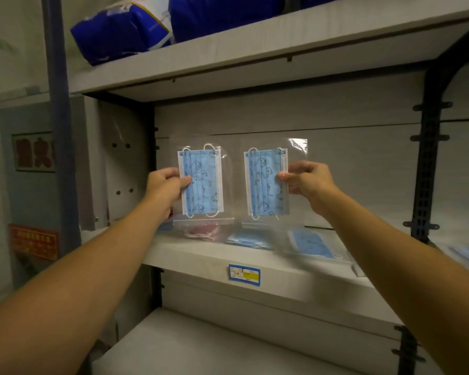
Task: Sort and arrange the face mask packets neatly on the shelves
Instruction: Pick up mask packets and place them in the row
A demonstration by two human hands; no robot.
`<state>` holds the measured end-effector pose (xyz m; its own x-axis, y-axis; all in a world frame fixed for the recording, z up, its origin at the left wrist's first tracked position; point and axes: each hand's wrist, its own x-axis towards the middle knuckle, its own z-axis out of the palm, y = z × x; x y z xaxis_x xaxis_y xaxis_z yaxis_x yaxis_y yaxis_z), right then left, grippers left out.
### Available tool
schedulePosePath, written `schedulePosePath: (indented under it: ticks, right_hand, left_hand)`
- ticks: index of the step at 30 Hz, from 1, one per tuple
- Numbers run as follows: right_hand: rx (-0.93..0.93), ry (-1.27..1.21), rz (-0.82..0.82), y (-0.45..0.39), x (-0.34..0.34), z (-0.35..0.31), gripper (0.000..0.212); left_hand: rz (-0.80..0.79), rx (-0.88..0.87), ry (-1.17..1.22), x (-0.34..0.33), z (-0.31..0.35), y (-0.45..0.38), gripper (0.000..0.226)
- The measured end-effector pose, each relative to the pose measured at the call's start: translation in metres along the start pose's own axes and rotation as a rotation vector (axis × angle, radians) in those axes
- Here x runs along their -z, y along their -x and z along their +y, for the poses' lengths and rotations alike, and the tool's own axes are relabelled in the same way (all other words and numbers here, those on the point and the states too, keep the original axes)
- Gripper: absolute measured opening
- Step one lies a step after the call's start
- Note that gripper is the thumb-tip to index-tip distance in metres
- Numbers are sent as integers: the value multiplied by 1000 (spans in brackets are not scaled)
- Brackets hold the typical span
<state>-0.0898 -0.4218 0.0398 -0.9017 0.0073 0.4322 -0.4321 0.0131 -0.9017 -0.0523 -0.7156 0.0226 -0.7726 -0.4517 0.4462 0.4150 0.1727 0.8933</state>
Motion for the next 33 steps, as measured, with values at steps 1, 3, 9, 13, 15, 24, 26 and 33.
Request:
schedulePosePath:
  ticks: [1,3,9,13,15,24,26,33]
  right_hand:
    - [1,10,12,-3,-3,0,23]
    - [7,23,40,-7,-8,-1,21]
    - [-4,52,78,-19,-23,5,21]
    - [-17,49,100,-24,-31,10,27]
    - [-16,48,110,-25,-34,13,24]
    - [-24,34,89,-49,-45,28,18]
    - [-27,37,84,-56,-44,30,20]
    - [13,80,124,-67,-12,26,36]
  left_hand:
    - [-7,-7,3,2,-2,-10,12]
    - [-28,-18,21,4,-6,-28,12]
    - [-114,-18,62,8,-22,-70,13]
    - [-158,-10,71,11,-32,-91,12]
    - [-176,-11,74,13,-36,-100,11]
    - [-142,17,54,18,-55,-129,13]
    - [-128,22,43,19,-58,-134,13]
    - [-142,56,184,-12,-53,-145,17]
